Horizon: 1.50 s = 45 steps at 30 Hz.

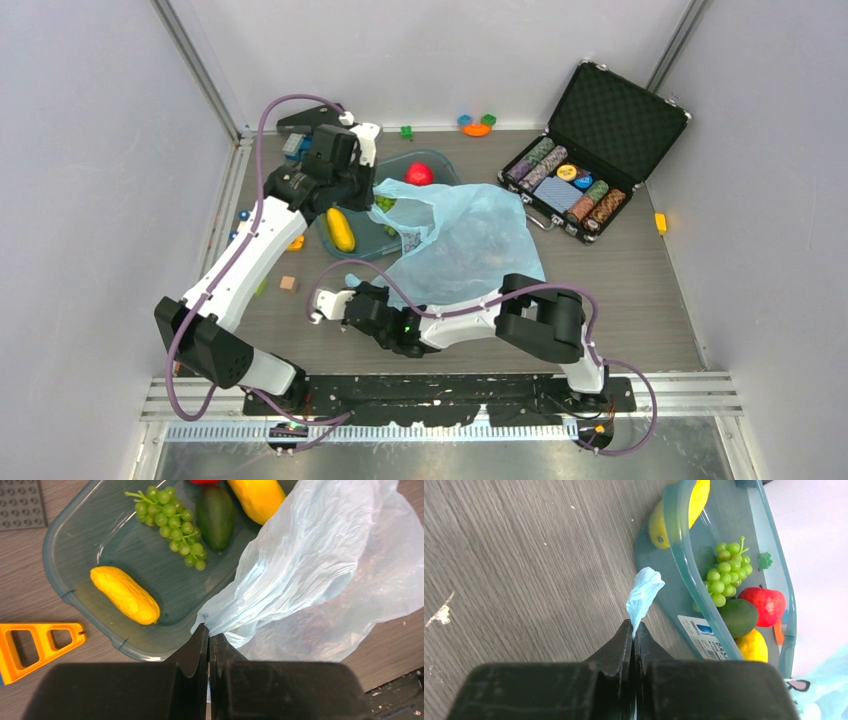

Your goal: Place the fake fruits into the plastic bag and tie a complex knot

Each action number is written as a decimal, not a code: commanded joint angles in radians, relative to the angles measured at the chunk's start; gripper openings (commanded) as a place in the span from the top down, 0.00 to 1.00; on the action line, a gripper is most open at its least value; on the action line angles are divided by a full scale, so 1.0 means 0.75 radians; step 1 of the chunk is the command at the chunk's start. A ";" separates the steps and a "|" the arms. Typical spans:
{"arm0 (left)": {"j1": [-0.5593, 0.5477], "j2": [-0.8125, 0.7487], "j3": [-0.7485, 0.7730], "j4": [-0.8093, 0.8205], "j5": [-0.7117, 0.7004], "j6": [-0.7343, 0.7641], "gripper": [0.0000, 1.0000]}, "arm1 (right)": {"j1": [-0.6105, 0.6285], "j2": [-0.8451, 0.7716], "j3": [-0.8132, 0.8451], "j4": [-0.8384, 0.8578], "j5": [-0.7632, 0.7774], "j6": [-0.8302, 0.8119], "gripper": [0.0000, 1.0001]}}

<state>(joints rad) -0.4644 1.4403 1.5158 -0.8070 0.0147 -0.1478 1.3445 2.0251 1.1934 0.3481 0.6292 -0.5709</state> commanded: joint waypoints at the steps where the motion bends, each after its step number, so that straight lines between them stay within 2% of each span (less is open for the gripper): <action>1: 0.006 -0.052 0.078 -0.053 -0.129 0.045 1.00 | 0.004 -0.196 -0.040 0.097 0.056 0.023 0.95; 5: 0.006 -0.063 0.140 -0.101 -0.206 0.076 1.00 | -0.019 -0.491 -0.131 0.013 -0.018 0.120 0.95; 11: 0.004 -0.102 0.269 -0.199 -0.266 0.105 1.00 | -0.054 -1.115 -0.190 -0.315 -0.093 0.358 0.95; 15: -0.034 -0.150 0.395 -0.278 -0.289 0.149 1.00 | -0.134 -1.358 -0.125 -0.559 -0.110 0.416 0.95; 19: -0.142 -0.118 0.688 -0.469 -0.392 0.191 1.00 | -0.269 -1.449 0.033 -0.805 -0.211 0.432 0.95; 23: -0.254 0.005 1.068 -0.767 -0.456 0.231 1.00 | -0.419 -1.461 0.144 -0.896 -0.347 0.418 0.95; 25: -0.291 0.047 1.184 -0.865 -0.457 0.227 1.00 | -0.494 -1.458 0.165 -0.915 -0.437 0.427 0.95; 29: -0.358 0.039 1.203 -0.945 -0.457 0.205 1.00 | -0.666 -1.450 0.152 -0.903 -0.687 0.536 0.95; 34: -0.381 -0.017 1.084 -0.954 -0.454 0.147 1.00 | -0.751 -1.426 0.094 -0.844 -0.861 0.613 0.95; 36: -0.381 -0.063 0.962 -0.919 -0.455 0.143 0.93 | -0.807 -1.417 0.046 -0.779 -0.957 0.657 0.95; 38: -0.380 -0.111 0.838 -0.836 -0.455 0.142 0.79 | -0.878 -1.411 -0.013 -0.717 -1.074 0.716 0.95; 42: -0.380 -0.212 0.660 -0.674 -0.377 0.140 0.27 | -1.003 -1.376 -0.074 -0.650 -1.244 0.823 0.95; 45: -0.366 -0.317 0.572 -0.522 -0.288 0.120 0.02 | -1.058 -1.356 -0.073 -0.637 -1.303 0.854 0.95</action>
<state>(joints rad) -0.7464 1.3231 1.9862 -1.3945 -0.2821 -0.0387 0.5949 0.9993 1.1316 -0.2264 -0.2115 -0.0055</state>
